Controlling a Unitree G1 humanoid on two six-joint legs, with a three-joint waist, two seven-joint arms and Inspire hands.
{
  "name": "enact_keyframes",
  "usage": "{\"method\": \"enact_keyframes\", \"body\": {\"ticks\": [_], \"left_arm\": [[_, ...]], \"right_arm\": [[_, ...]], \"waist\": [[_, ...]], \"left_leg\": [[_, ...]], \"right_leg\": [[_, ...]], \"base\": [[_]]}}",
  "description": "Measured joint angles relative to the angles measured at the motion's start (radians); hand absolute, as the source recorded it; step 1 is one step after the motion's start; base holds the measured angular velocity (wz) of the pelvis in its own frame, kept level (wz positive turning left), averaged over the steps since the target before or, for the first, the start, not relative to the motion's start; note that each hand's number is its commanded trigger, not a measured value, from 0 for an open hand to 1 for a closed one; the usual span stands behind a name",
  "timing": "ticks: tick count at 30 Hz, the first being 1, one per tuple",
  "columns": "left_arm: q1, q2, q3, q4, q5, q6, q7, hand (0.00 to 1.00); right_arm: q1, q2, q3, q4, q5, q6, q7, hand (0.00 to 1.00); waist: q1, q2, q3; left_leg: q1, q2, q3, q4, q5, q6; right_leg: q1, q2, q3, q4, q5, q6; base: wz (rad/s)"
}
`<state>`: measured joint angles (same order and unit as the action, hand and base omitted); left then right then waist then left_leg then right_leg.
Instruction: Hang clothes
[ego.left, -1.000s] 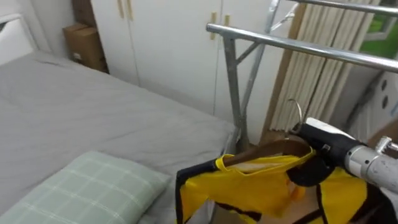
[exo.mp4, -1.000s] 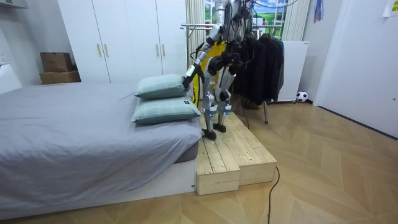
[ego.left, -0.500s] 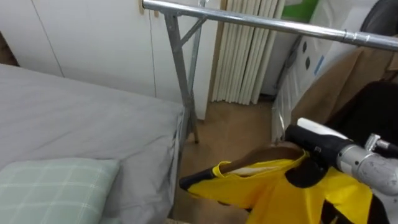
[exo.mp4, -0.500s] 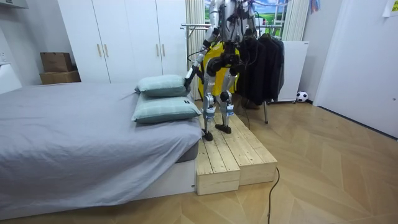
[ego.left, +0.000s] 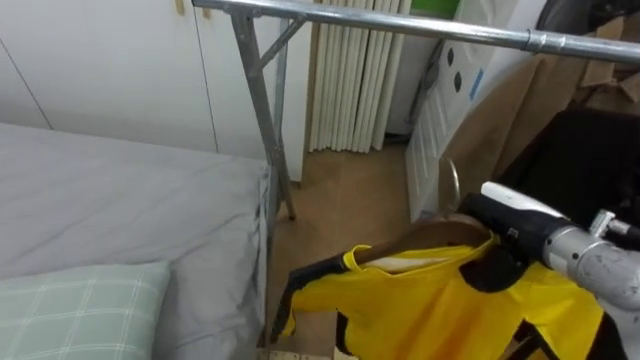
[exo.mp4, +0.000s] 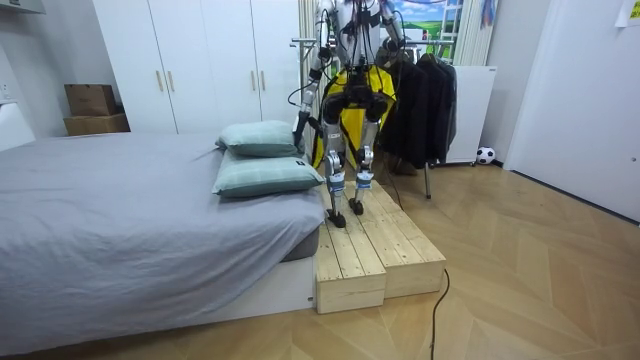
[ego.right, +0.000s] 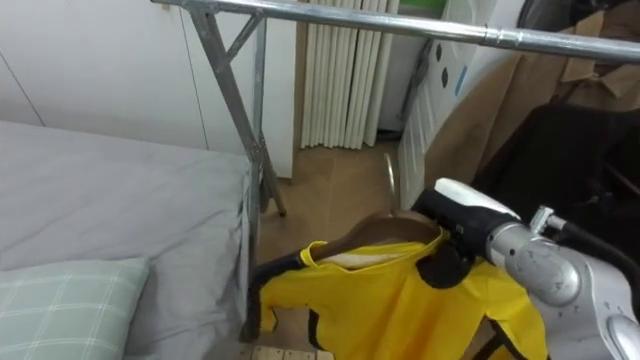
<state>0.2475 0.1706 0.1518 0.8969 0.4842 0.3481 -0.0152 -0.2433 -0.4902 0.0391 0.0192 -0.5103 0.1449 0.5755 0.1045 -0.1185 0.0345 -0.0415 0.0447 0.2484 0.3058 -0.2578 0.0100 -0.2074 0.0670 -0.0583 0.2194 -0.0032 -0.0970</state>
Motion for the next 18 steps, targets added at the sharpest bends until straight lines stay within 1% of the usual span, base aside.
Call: {"method": "enact_keyframes", "body": {"ticks": [5,7,9,12,14,18], "left_arm": [[0.000,0.000,-0.003,0.009,0.000,0.000,0.000,0.00],[0.000,0.000,-0.008,0.021,0.000,-0.003,0.000,0.00],[0.000,0.000,-0.010,0.022,0.000,-0.003,0.000,0.00],[0.001,0.000,-0.008,0.022,0.001,-0.004,0.000,0.00],[0.004,0.000,-0.009,0.022,0.002,-0.005,0.000,0.00],[0.013,0.000,-0.009,0.018,0.002,-0.008,0.000,0.00]], "right_arm": [[-0.019,0.000,-0.005,-0.012,0.039,0.000,-0.019,1.00],[-0.019,0.000,-0.005,-0.027,0.046,0.000,-0.020,1.00],[-0.019,0.004,-0.023,-0.056,0.060,-0.003,-0.022,1.00],[-0.019,0.011,-0.051,-0.077,0.082,-0.004,-0.042,1.00],[-0.019,0.014,-0.065,-0.076,0.081,-0.005,-0.060,1.00],[-0.019,0.014,-0.065,-0.076,0.081,-0.004,-0.094,1.00]], "waist": [[0.001,0.003,-0.0006],[0.001,0.010,-0.0040],[0.000,0.020,-0.0100],[0.003,0.028,-0.0146],[0.010,0.030,-0.0149],[0.009,0.029,-0.0152]], "left_leg": [[0.010,0.000,-0.003,0.002,-0.001,0.002],[0.014,0.002,-0.003,0.000,-0.001,0.002],[0.015,0.014,0.002,-0.002,0.000,0.000],[0.023,0.013,0.000,-0.004,0.002,-0.003],[0.032,0.012,0.000,-0.004,0.003,-0.004],[0.032,0.013,-0.005,-0.004,0.007,-0.012]], "right_leg": [[0.014,0.000,-0.001,-0.005,-0.002,0.003],[0.026,0.001,-0.002,-0.013,0.000,0.006],[0.040,0.006,-0.001,-0.037,0.010,0.019],[0.051,0.009,-0.001,-0.048,0.011,0.022],[0.056,0.011,-0.001,-0.048,0.010,0.021],[0.056,0.014,-0.001,-0.048,0.008,0.020]], "base": [[0.00],[0.00],[0.05],[0.06],[0.00],[0.00]]}}
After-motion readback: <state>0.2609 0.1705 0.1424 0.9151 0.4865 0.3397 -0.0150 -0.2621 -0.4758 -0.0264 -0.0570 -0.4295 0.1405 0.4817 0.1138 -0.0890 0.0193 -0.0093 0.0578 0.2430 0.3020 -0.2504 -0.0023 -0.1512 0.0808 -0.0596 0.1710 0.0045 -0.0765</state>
